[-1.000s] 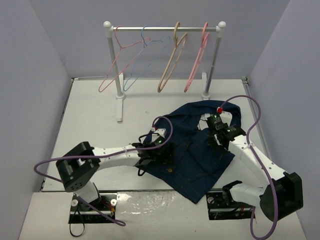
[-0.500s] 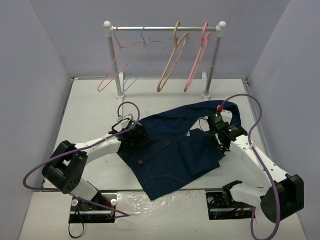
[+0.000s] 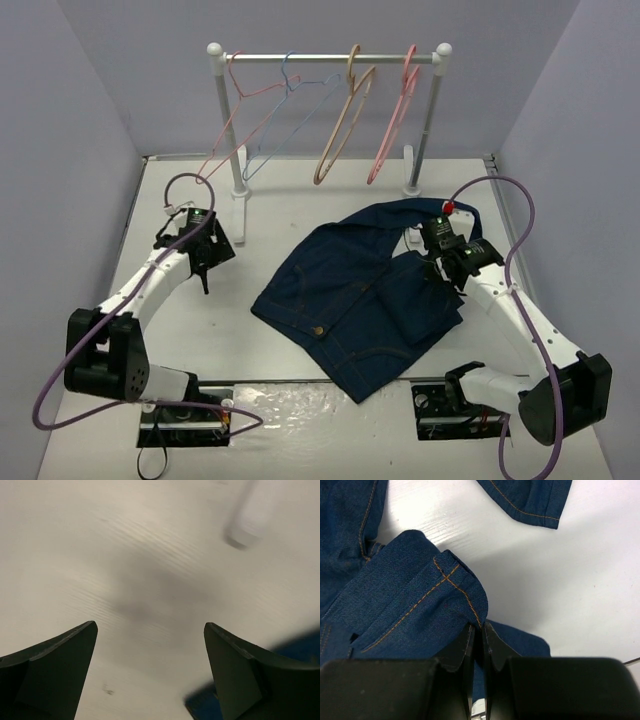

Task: Place the trousers on the hanger
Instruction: Flatten out the trousers at the center of the board.

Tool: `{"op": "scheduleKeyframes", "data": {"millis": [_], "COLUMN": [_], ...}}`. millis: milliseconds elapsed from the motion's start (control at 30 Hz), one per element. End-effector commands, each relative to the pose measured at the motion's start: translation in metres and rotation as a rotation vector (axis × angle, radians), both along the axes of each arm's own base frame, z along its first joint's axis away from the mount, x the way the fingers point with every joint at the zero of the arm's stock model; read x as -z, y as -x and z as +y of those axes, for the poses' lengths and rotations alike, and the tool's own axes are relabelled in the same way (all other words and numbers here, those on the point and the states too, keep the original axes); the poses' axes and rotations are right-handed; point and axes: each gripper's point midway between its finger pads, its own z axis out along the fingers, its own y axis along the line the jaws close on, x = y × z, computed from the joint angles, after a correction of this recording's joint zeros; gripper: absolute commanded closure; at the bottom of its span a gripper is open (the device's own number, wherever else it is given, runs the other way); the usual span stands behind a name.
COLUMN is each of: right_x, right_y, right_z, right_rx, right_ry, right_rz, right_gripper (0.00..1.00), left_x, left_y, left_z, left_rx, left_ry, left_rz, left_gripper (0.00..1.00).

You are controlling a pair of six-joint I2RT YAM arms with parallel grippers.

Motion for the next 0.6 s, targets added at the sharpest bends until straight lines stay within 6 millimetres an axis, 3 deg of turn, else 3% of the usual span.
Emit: {"op": "scheduleKeyframes", "data": {"millis": [0,67,100,267,433,567], "right_x": [-0.003,0.002,0.003,0.008,0.011,0.017], "right_y": [-0.01,-0.011,-0.01,-0.01,-0.012,-0.012], "right_z": [-0.003,-0.003,-0.003,-0.005,-0.004,-0.001], "right_rx": [0.002,0.0,0.0,0.0,-0.009,-0.021], "right_ry": [0.032,0.035,0.035,0.054,0.06,0.048], "right_rz": [-0.001,0.011,0.014,0.031,0.044,0.057], "right_gripper": [0.94,0.93,0.92,0.85,0.82,0.82], "left_x": [-0.061,-0.067,-0.07,-0.054,-0.007,0.043], "left_y": [0.001,0.02,0.028,0.063,0.078,0.08], "left_z": [-0.121,-0.179,-0.198,-0.267,-0.293,-0.291], "left_rx": [0.316,0.429,0.478,0.619,0.668,0.647], "left_ry": [0.161,0.251,0.275,0.32,0.3,0.244], "left_rz": [-0.188,-0.223,-0.237,-0.202,-0.092,-0.003], "left_gripper": [0.15,0.14,0.14,0.14,0.14,0.14]}}
